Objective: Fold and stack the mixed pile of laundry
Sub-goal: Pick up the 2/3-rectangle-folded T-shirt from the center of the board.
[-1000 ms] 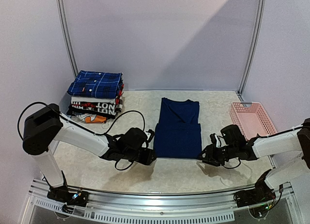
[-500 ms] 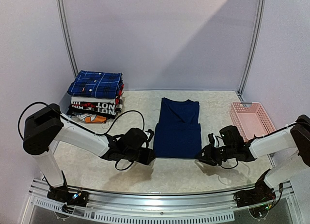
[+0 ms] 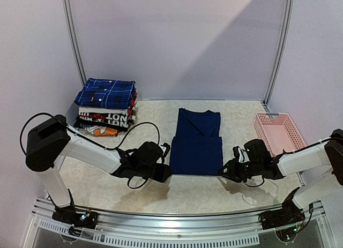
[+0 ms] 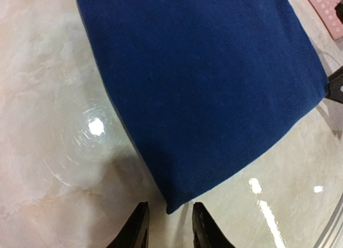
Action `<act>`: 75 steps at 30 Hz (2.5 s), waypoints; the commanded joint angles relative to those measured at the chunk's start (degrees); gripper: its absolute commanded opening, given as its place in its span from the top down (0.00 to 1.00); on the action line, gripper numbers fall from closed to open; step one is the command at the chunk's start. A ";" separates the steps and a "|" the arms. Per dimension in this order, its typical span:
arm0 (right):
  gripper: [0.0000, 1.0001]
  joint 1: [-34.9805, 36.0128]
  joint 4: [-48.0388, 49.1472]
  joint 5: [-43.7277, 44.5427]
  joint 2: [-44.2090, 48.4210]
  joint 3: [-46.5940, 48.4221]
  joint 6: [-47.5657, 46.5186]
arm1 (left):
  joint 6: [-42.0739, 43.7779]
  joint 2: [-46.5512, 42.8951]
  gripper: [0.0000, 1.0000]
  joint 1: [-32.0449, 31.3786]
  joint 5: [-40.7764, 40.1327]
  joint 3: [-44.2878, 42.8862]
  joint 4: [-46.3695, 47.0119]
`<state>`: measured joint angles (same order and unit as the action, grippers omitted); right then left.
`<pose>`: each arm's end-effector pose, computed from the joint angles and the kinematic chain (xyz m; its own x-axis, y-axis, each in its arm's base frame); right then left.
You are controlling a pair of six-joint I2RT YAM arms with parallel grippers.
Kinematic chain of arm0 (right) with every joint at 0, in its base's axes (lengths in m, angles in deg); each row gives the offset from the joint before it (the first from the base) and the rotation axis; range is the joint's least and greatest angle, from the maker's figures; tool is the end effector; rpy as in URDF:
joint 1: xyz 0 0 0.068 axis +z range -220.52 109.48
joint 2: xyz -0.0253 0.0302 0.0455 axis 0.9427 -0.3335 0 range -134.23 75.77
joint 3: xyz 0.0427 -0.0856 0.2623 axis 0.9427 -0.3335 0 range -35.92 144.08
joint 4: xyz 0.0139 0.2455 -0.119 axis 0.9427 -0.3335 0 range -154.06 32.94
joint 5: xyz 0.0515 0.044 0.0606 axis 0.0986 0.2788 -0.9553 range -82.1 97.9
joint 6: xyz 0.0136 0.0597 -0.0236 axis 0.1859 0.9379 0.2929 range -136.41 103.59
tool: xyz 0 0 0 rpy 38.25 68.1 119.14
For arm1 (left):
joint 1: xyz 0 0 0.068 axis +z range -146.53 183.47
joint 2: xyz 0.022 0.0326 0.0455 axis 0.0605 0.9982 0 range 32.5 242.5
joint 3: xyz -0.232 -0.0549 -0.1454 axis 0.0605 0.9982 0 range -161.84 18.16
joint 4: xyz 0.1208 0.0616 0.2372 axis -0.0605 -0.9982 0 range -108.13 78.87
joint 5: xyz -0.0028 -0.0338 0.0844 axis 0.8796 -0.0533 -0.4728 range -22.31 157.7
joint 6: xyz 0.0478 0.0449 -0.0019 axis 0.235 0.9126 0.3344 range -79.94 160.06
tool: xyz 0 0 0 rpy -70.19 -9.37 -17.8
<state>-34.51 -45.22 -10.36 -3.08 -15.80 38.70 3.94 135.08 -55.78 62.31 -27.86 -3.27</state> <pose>0.1819 0.1522 0.1002 -0.9379 0.2813 -0.2031 0.0661 0.7195 0.6914 0.1849 -0.3015 0.1016 -0.7960 0.1901 -0.5747 0.4391 0.8348 -0.3320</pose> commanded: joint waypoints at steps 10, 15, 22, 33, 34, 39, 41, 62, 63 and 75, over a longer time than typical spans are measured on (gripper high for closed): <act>0.82 0.34 -0.87 1.32 -6.89 -2.10 -0.36 | -0.97 -0.63 0.63 0.00 -2.35 0.90 0.02; 0.89 0.33 -2.91 2.08 -4.82 -2.45 -0.85 | -1.19 0.17 0.64 0.14 -1.82 0.61 1.23; 0.98 0.40 -2.18 1.75 -5.72 -2.58 -1.30 | -1.62 2.36 0.68 0.16 0.58 -0.51 2.47; 1.00 0.38 -1.29 1.55 -7.28 -2.76 -1.59 | -2.11 3.94 0.74 -0.17 2.68 -1.09 3.68; 1.00 0.38 -1.22 1.60 -7.28 -2.73 -1.63 | -2.11 4.27 0.75 -0.19 3.05 -1.21 3.91; 1.00 0.32 -1.33 1.78 -7.28 -2.98 -1.74 | -2.71 5.61 0.87 -0.45 4.32 -1.52 5.28; 1.00 0.34 -1.57 1.72 -7.30 -2.98 -1.89 | -2.80 5.78 0.99 -0.50 4.18 -1.50 5.52; 1.00 5.28 -38.48 3.64 19.82 3.70 -4.66 | -3.54 -10.19 1.00 -13.28 -6.39 1.12 -7.63; 1.00 5.35 -39.97 3.87 22.26 3.96 -4.40 | -3.78 -10.62 1.00 -13.99 -6.89 0.58 -9.96; 1.00 5.51 -56.90 9.90 32.40 14.86 -6.42 | -3.16 -14.51 1.00 -19.15 -13.16 -6.75 -20.14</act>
<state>-29.26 -93.24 -5.50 28.72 -5.07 33.93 -0.17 122.43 -74.07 53.24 -31.82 -16.91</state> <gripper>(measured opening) 0.036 0.020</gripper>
